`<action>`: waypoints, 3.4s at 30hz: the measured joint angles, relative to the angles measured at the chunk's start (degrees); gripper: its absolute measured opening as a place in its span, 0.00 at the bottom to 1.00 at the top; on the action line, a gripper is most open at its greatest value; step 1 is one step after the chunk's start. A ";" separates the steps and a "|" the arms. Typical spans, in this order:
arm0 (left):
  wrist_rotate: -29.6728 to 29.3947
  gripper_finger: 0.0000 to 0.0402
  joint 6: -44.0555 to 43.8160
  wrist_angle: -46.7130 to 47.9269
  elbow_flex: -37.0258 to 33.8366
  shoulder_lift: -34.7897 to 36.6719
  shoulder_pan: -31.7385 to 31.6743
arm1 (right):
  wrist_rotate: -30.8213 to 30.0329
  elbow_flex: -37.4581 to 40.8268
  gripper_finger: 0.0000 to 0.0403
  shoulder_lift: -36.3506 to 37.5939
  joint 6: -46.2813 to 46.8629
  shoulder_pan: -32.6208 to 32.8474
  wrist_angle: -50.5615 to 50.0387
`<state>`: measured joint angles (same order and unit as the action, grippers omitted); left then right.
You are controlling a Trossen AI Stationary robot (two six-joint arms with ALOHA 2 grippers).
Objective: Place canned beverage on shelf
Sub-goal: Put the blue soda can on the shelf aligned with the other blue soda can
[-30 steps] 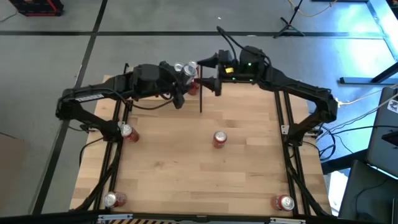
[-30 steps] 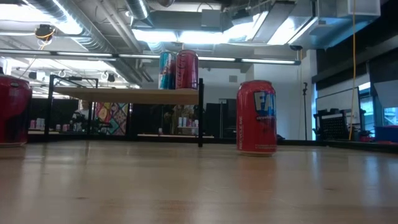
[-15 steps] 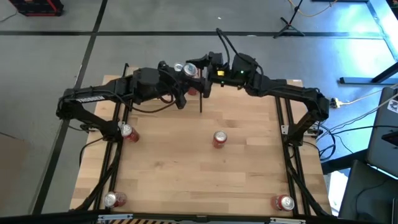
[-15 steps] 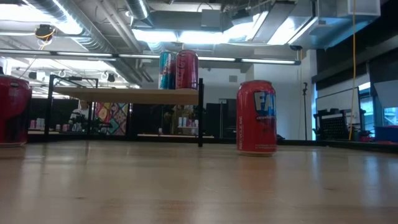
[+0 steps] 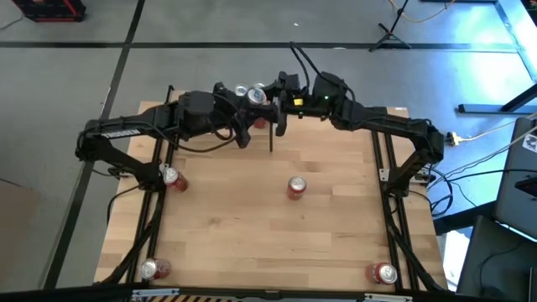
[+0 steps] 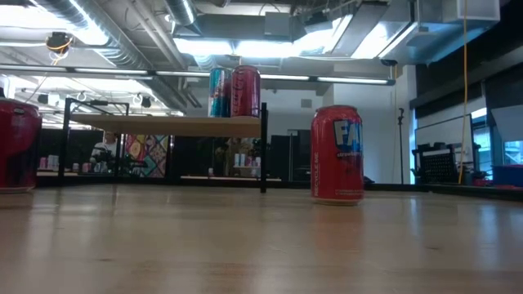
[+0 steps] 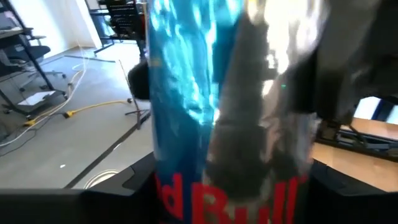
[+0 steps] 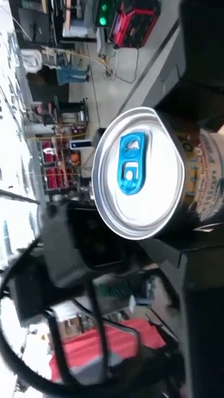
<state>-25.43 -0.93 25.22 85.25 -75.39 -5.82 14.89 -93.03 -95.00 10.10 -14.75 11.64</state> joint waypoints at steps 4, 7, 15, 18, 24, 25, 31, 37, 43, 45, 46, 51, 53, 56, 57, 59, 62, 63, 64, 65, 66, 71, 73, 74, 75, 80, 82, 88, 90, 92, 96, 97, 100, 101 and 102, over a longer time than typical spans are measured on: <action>3.41 0.61 -0.50 1.49 0.00 2.25 0.11 | 5.85 0.00 0.49 0.93 -1.05 -1.23 -2.30; 10.74 0.62 -1.92 3.53 -0.06 4.15 -0.25 | 13.83 -0.13 0.49 1.33 -1.19 -2.52 -4.02; 33.55 0.62 -8.66 3.91 0.17 6.29 -4.95 | 32.43 0.04 0.49 1.86 1.75 -3.70 -6.42; 38.00 0.62 -10.68 3.54 -0.02 6.06 -6.64 | 35.72 0.04 0.49 1.86 1.87 -3.51 -6.92; 46.01 0.63 -14.23 -0.06 0.09 5.18 -9.11 | 34.82 0.04 0.49 1.83 0.57 -1.33 -6.88; 47.02 0.63 -14.90 -0.06 0.06 4.64 -9.09 | 33.67 0.04 0.49 1.83 -0.06 -0.96 -7.18; 50.66 0.63 -16.63 1.02 0.02 3.72 -9.04 | 32.16 0.04 0.49 2.18 -0.95 -0.65 -6.80; 50.57 0.63 -16.74 1.35 0.02 2.85 -8.63 | 32.16 0.00 0.49 2.62 -1.04 -0.67 -2.97; 51.57 0.63 -17.24 -0.96 0.04 1.55 -8.20 | 31.74 0.00 0.49 2.08 -1.32 -0.62 -2.07; 53.57 0.63 -18.06 -1.61 0.00 0.79 -8.06 | 32.76 0.00 0.49 1.42 -1.26 -0.55 -2.09; 54.57 0.63 -18.07 -2.26 0.00 0.23 -8.04 | 32.98 0.00 0.49 1.21 -1.23 -0.38 -2.01; 59.87 0.63 -18.35 -2.93 0.00 -1.80 -8.04 | 34.75 0.00 0.49 0.33 -1.06 0.31 -1.45; 60.23 0.63 -18.32 -3.58 0.02 -2.15 -8.05 | 35.13 0.00 0.49 0.18 -1.13 0.28 -1.68; 60.28 0.63 -18.40 -3.65 0.00 -2.13 -8.09 | 34.79 0.00 0.49 0.03 -1.17 0.21 -1.48; 60.28 0.63 -18.40 -3.81 0.00 -2.15 -8.09 | 34.62 0.00 0.49 0.02 -1.16 0.21 -1.43; 60.33 0.63 -18.40 -4.03 0.02 -2.14 -8.10 | 34.31 0.00 0.49 0.02 -1.17 0.21 -1.09; 61.31 0.63 -18.45 -3.50 0.02 -2.20 -8.59 | 34.65 -0.04 0.49 -0.04 -0.84 0.21 -1.17; 61.33 0.63 -18.72 -3.46 0.02 -2.24 -8.59 | 35.06 -0.04 0.49 -0.08 -0.38 0.16 -1.20; 61.20 0.63 -18.86 -3.50 0.02 -2.22 -8.59 | 35.31 -0.04 0.49 -0.09 -0.07 0.12 -1.18; 61.13 0.63 -18.85 -3.47 0.02 -1.98 -8.59 | 35.23 -0.04 0.49 -0.09 -0.04 0.12 -1.15; 61.03 0.63 -18.73 -3.45 0.02 -1.83 -8.57 | 34.85 -0.04 0.49 -0.09 -0.09 0.12 -0.95; 57.39 0.71 -19.73 -4.58 0.02 -1.96 -8.50 | 30.92 -0.07 0.49 -0.25 -2.09 0.08 -0.82; 56.34 0.74 -19.62 -4.55 0.02 -2.35 -8.41 | 29.72 -0.02 0.49 -0.42 -2.69 0.01 -1.33; 56.81 0.75 -19.16 -4.59 0.02 -2.44 -8.33 | 29.71 0.02 0.49 -0.42 -2.84 0.01 -1.57; 57.34 0.76 -18.46 -4.69 0.02 -2.45 -8.31 | 29.83 0.02 0.49 -0.42 -2.85 0.01 -1.54; 58.24 0.77 -17.99 -4.58 0.02 -2.39 -8.34 | 31.29 0.02 0.49 -0.40 -2.85 -0.20 -1.22; 57.94 0.75 -17.99 -4.44 0.02 -2.39 -8.49 | 30.79 0.02 0.49 -0.40 -2.89 -0.29 -1.20; 55.18 0.58 -16.37 -4.00 0.02 -2.17 -8.40 | 31.18 0.02 0.50 -0.29 -2.91 -0.27 -1.20; 53.89 0.53 -16.34 -3.74 0.02 -1.59 -8.39 | 30.88 -0.03 0.56 -0.24 -3.22 -0.27 -0.99; 51.65 0.50 -16.14 -2.67 -0.02 -0.74 -8.37 | 30.33 -0.07 0.66 -0.24 -2.81 -0.29 -1.31; 43.01 0.50 -12.91 2.36 -0.11 2.28 -7.61 | 29.98 -0.07 0.85 1.26 -1.39 -2.04 -5.17; 40.38 0.51 -12.05 4.07 -0.11 3.59 -7.33 | 30.78 -0.07 0.89 2.21 -1.30 -2.64 -6.98; 35.33 0.52 -9.05 5.73 0.11 6.47 -7.34 | 31.21 -0.14 0.96 4.59 -1.32 -4.67 -12.05; 34.38 0.52 -8.10 6.15 0.10 7.01 -7.40 | 31.18 -0.15 0.97 5.09 -1.32 -5.18 -13.83; 33.39 0.52 -7.13 6.56 -0.20 7.31 -7.43 | 31.12 -0.15 0.98 5.46 -1.32 -5.79 -15.59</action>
<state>7.97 -8.06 31.78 85.05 -68.08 -13.26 46.01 -93.18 -89.54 8.78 -20.54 -3.96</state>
